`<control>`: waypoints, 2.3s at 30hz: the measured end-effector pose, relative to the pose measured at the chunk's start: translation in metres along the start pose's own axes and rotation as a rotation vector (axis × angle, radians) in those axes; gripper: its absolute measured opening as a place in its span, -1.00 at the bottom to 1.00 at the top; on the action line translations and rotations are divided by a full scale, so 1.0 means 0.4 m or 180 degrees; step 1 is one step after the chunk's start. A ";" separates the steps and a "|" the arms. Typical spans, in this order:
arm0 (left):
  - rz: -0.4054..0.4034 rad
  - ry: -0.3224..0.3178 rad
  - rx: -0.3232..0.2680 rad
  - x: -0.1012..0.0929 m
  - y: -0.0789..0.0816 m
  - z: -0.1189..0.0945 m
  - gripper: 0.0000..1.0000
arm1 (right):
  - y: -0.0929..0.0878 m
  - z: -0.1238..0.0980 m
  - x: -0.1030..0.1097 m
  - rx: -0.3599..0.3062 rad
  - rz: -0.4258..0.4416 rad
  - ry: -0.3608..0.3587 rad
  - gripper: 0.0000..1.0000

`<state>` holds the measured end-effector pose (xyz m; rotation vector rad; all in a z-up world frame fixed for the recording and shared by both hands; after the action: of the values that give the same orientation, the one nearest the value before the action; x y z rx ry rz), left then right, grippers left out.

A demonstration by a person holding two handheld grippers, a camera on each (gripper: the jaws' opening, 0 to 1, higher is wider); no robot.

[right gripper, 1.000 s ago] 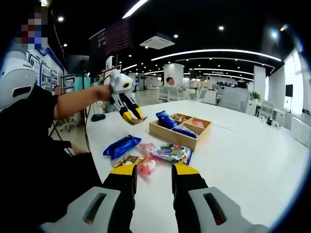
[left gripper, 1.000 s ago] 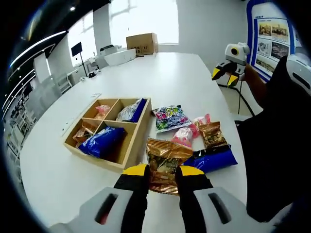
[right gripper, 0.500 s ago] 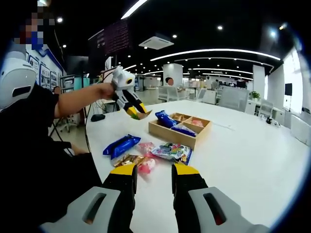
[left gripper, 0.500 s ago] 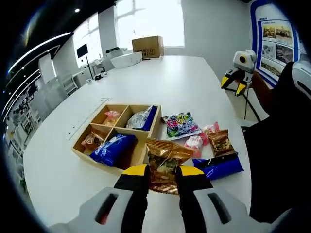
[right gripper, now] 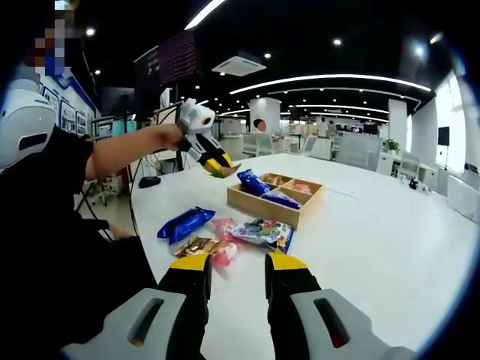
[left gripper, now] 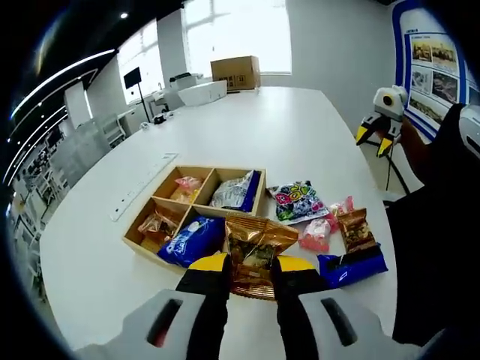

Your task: Pick up the scattered marshmallows, QQ candies, Oreo cookies, and mixed nuts on the table and sort them into separate containers

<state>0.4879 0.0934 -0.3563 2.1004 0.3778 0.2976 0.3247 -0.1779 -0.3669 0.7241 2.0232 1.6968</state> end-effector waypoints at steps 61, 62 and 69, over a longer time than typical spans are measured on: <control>-0.0016 0.0391 0.0270 0.330 0.027 0.192 -0.45 | -0.040 -0.019 -0.073 0.0102 0.0192 -0.0229 -0.50; 0.0001 0.0396 0.0292 0.333 0.025 0.197 -0.45 | -0.040 -0.019 -0.073 0.0103 0.0195 -0.0232 -0.50; 0.0043 0.0435 0.0412 0.353 0.008 0.227 -0.45 | -0.043 -0.021 -0.076 0.0098 0.0209 -0.0238 -0.50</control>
<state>0.6509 0.0749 -0.3920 2.2162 0.4750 0.4365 0.3411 -0.2056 -0.3832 0.8601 1.9989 1.6521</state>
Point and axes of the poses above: the point that each gripper's makers call its tool centre point, and the gripper's own axes: z roughly forward along the fingers, x roughly to its left, y roughly out of its top, the point moved 3 cm from there along -z, roughly backward along the fingers, and after that the axes turned 9 degrees about -x, right-handed, at the moved point
